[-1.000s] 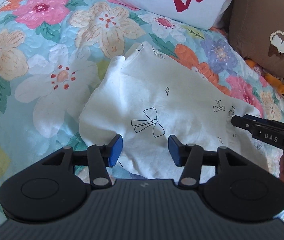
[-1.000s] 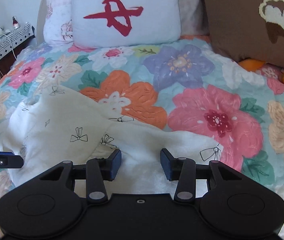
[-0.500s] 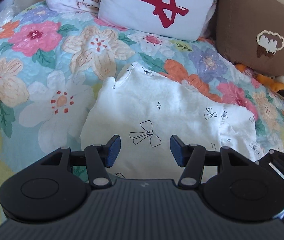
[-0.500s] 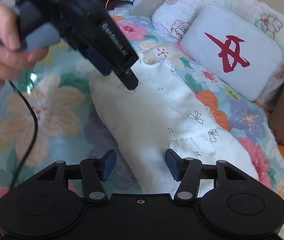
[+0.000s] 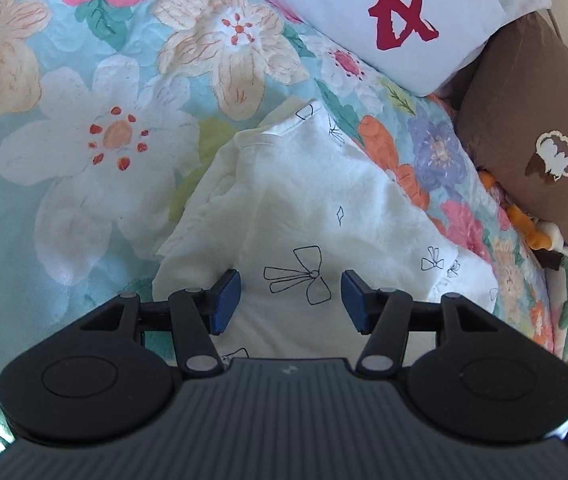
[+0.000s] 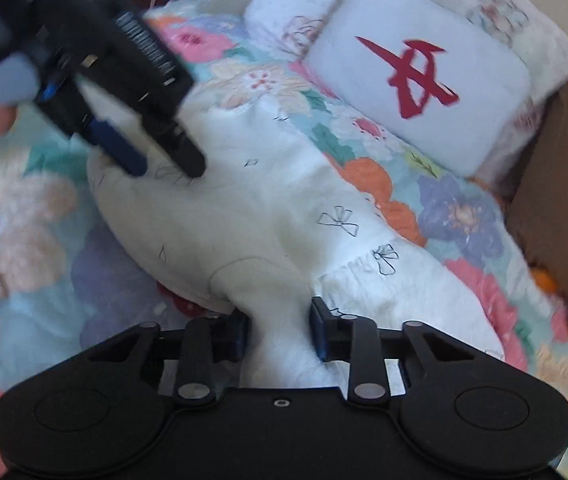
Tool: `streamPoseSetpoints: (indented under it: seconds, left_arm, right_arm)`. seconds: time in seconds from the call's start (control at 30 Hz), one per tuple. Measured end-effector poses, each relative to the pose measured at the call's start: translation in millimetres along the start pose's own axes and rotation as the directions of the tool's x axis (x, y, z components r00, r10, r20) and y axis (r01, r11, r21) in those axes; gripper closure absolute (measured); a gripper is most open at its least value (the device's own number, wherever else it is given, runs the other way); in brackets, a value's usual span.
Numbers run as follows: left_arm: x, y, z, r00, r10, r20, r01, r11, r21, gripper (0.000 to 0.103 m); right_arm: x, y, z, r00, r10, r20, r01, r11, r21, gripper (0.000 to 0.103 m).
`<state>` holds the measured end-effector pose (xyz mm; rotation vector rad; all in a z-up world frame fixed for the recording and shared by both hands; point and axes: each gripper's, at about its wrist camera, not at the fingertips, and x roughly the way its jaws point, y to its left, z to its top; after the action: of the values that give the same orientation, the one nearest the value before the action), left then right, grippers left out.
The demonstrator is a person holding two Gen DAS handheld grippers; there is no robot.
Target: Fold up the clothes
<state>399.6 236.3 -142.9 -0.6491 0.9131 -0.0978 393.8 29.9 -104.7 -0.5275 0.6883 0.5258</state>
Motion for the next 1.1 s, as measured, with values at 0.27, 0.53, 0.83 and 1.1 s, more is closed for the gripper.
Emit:
streamPoseSetpoints:
  seconds: [0.27, 0.53, 0.83, 1.1]
  left_arm:
    - [-30.1, -22.2, -4.7, 0.996, -0.076, -0.052, 0.079, 0.996, 0.050, 0.036]
    - [-66.9, -47.0, -26.8, 0.986, -0.145, -0.082, 0.151, 0.985, 0.085, 0.036]
    - [-133.7, -63.6, -47.5, 0.978, -0.173, -0.116, 0.182, 0.981, 0.070, 0.035]
    - [-21.2, -70.9, -70.1, 0.936, -0.129, -0.328, 0.157, 0.986, 0.060, 0.035]
  right_arm:
    - [-71.4, -35.1, 16.7, 0.970, 0.029, 0.240, -0.083, 0.973, 0.216, 0.086]
    - [-91.4, -61.3, 28.5, 0.904, 0.245, 0.350, -0.379, 0.838, 0.392, 0.085]
    - [-53.9, -99.0, -31.1, 0.620, 0.567, 0.541, -0.694, 0.076, 0.716, 0.085]
    - [-13.3, -125.3, -107.0, 0.814, 0.460, 0.354, -0.468, 0.158, 0.870, 0.079]
